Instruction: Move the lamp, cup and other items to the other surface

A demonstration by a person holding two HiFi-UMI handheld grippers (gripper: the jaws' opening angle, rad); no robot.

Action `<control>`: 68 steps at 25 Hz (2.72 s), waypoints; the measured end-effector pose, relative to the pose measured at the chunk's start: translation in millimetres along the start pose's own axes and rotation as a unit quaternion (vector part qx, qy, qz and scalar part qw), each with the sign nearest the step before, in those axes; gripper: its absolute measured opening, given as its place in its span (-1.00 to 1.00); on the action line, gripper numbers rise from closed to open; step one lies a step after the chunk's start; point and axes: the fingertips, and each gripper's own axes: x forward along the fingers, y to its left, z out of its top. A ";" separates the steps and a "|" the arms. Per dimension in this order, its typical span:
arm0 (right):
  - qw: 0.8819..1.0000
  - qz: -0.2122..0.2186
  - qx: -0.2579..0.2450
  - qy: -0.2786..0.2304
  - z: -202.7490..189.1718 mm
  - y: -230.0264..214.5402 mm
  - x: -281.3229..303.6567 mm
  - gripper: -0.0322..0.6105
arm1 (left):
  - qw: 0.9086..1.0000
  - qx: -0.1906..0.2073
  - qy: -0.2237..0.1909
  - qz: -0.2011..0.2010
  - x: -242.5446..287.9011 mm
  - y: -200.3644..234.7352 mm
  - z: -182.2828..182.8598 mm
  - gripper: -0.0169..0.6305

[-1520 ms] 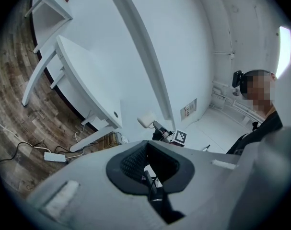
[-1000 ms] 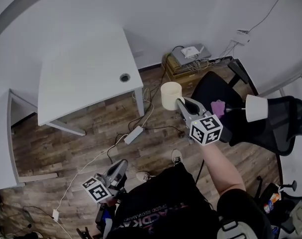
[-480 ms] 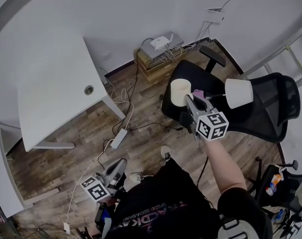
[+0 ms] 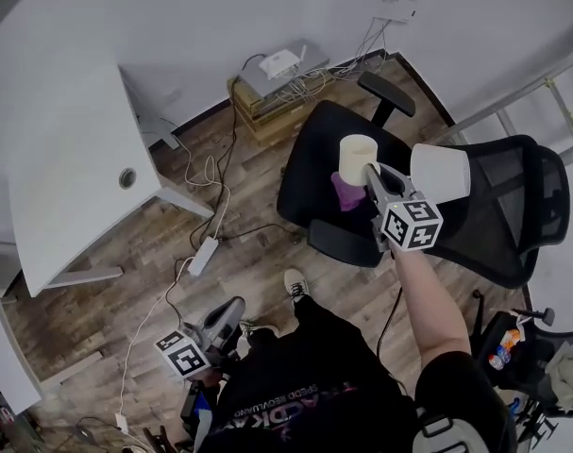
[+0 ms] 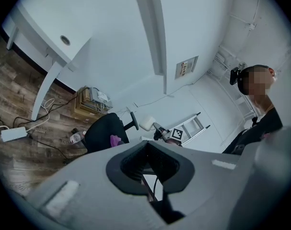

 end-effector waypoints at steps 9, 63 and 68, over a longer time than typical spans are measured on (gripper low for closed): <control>1.000 -0.010 0.016 0.024 -20.3 -73.7 43.4 -0.77 | 0.999 -0.018 0.013 0.029 49.7 2.4 -14.7 -0.95; 0.960 -0.054 0.066 0.267 -253.4 -154.3 171.2 -0.62 | 0.986 -0.057 0.072 0.142 36.9 33.7 -80.7 -0.95; 0.956 -0.062 0.075 0.276 -255.7 -149.1 152.4 -0.61 | 0.989 -0.054 0.065 0.122 35.0 32.8 -76.8 -0.95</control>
